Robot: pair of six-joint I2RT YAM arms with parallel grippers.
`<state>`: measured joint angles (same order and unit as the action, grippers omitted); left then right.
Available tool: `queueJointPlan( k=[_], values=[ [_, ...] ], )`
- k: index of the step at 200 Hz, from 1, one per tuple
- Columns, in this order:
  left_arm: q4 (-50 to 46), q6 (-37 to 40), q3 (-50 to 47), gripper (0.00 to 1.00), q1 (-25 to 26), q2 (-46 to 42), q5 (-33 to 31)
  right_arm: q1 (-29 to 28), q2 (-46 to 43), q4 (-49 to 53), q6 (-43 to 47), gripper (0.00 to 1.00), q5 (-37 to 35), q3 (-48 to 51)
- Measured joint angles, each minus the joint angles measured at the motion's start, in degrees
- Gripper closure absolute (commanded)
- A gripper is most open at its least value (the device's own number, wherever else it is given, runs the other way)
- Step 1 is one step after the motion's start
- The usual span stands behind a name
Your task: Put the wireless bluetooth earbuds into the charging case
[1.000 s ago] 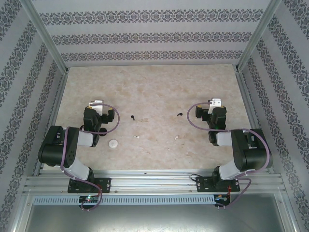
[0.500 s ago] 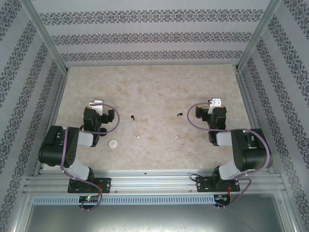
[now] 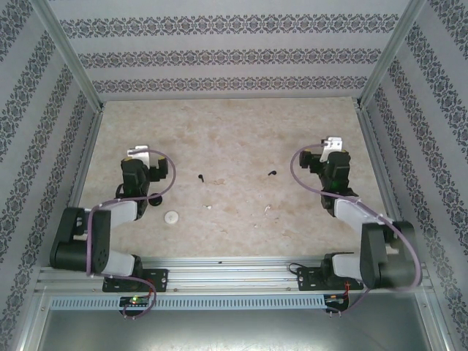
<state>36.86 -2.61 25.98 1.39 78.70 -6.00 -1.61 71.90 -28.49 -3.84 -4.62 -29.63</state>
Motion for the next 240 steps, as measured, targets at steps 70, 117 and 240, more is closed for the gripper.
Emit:
queueJointPlan(
  k=[70,117,240],
  values=[
    [-44.2,-19.3,16.5,0.0,0.0,-12.7,-1.2,-6.9,-6.2,34.2,-13.9,0.02,1.3,-11.3],
    [-67.9,-31.4,15.6,0.0,0.2,-11.7,6.3,-21.1,-4.2,45.5,-20.4,0.02,1.7,-11.3],
    [-73.4,-21.7,10.8,0.07,19.7,-14.0,11.6,-40.2,1.3,52.9,-33.7,0.02,3.4,-15.2]
  ],
)
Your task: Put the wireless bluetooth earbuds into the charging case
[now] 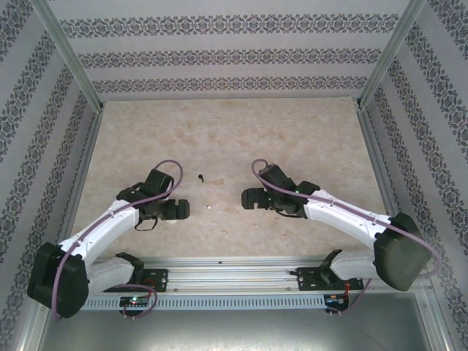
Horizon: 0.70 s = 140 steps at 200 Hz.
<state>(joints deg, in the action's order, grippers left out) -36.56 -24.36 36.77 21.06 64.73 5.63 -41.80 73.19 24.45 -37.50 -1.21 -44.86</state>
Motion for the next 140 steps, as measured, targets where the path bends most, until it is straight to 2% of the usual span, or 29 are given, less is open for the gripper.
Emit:
queueJointPlan(
  k=[26,65,105,140],
  values=[
    [3.0,-0.1,-1.8,0.17,0.0,3.0,0.6,0.0,-4.8,0.8,-1.2,0.02,-0.6,2.7],
    [7.4,-1.4,-4.2,0.26,0.4,7.2,1.7,0.0,-10.4,2.4,-1.6,0.02,-3.1,5.1],
    [8.6,-4.6,-5.0,0.43,1.0,7.3,-0.7,0.0,-14.0,2.7,-2.7,0.02,-5.2,6.4],
    [8.8,-9.2,-5.2,0.51,2.6,7.4,-3.1,0.0,-14.4,2.6,-3.5,0.02,-5.6,7.1]
  ],
)
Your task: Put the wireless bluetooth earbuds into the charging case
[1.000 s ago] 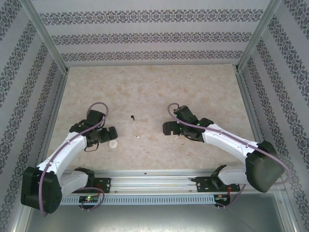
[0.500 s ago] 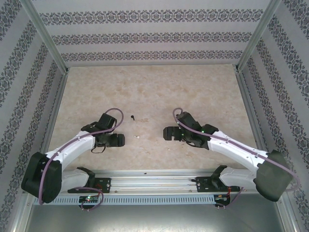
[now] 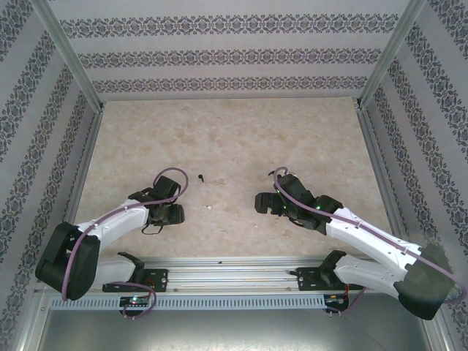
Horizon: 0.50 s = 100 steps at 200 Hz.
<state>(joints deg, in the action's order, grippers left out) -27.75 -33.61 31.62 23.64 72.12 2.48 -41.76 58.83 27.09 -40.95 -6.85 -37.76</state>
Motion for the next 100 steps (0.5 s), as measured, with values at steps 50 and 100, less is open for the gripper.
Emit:
queueJointPlan(
  k=[50,100],
  values=[
    [2.6,-3.1,0.1,0.55,4.2,0.6,-1.3,0.3,1.7,-0.5,-1.5,0.02,1.5,0.0],
    [10.5,-1.3,1.7,0.56,8.3,3.9,7.2,5.8,1.6,-5.2,-6.3,0.06,9.6,1.3]
  ],
)
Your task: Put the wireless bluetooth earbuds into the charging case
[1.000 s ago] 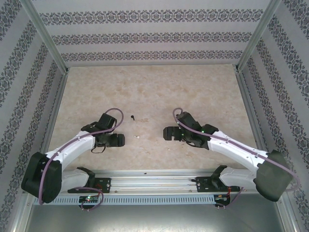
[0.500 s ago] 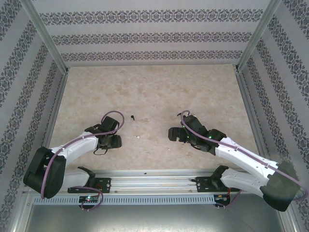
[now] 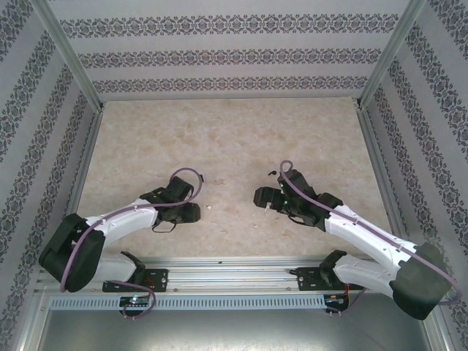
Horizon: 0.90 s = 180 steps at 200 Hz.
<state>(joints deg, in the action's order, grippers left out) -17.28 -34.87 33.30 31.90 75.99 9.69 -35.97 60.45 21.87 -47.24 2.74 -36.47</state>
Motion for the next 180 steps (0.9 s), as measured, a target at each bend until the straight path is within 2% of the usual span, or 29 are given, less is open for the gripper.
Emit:
queueJointPlan(
  k=[50,99,137,180],
  values=[
    [11.1,7.3,4.5,0.57,5.5,5.2,15.4,6.2,1.7,-4.6,-3.5,0.06,12.0,1.1],
    [19.1,12.5,11.9,0.61,8.6,10.7,22.3,9.2,9.7,-5.2,-4.9,0.08,26.0,-3.1],
    [22.9,13.6,16.1,0.61,10.1,14.7,24.7,9.6,13.8,-5.1,-3.7,0.24,33.7,-7.5],
    [21.7,15.5,19.1,0.6,10.1,16.6,26.9,11.0,16.1,-5.2,-3.0,0.43,39.1,-8.4]
  ],
)
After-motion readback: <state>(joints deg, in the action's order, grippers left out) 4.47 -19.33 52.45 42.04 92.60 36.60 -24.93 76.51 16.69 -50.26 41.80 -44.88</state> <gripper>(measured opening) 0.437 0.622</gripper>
